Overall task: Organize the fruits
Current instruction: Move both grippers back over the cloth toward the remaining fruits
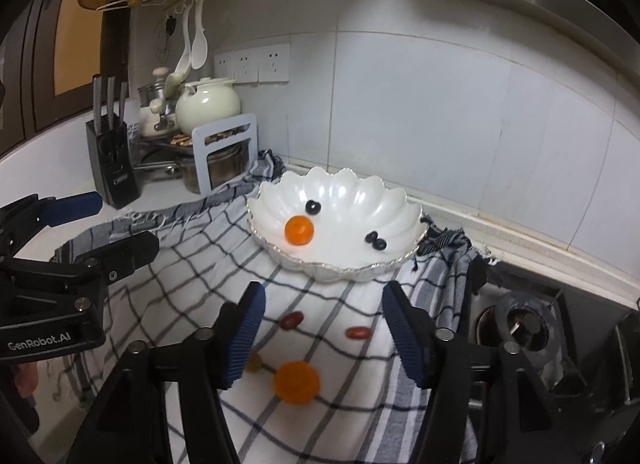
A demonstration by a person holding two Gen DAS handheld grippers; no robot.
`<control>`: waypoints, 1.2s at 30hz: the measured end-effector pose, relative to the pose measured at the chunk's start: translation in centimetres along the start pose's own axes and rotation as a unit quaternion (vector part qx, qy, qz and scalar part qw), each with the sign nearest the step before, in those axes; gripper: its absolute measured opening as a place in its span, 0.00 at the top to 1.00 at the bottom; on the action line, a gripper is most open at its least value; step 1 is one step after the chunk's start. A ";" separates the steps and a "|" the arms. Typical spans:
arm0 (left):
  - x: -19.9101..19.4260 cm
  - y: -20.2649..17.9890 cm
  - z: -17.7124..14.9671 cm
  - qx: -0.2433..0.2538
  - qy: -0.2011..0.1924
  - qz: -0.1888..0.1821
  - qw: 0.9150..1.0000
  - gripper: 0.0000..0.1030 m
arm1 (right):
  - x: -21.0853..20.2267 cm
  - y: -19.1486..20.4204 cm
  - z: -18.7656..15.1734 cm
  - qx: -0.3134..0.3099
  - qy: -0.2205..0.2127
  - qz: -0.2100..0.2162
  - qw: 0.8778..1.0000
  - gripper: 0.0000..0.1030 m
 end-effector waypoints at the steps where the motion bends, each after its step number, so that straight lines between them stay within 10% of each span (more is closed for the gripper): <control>1: 0.1 0.0 -0.3 0.002 0.003 -0.001 1.000 0.18 | 0.0 0.1 -0.2 -0.001 0.001 -0.001 1.000 0.39; 36: 5.0 -3.1 -8.3 0.067 0.066 -0.044 0.995 0.28 | 5.1 1.0 -7.6 0.007 0.107 0.005 0.994 0.39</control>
Point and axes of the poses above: each gripper's, at about its wrist camera, not at the fingertips, and x roughly the way its jaws point, y to its left, z to its top, the point moved 4 cm from there along x, roughly the way its jaws point, and after that the axes turned 9 degrees about z, right-handed, at the moved point
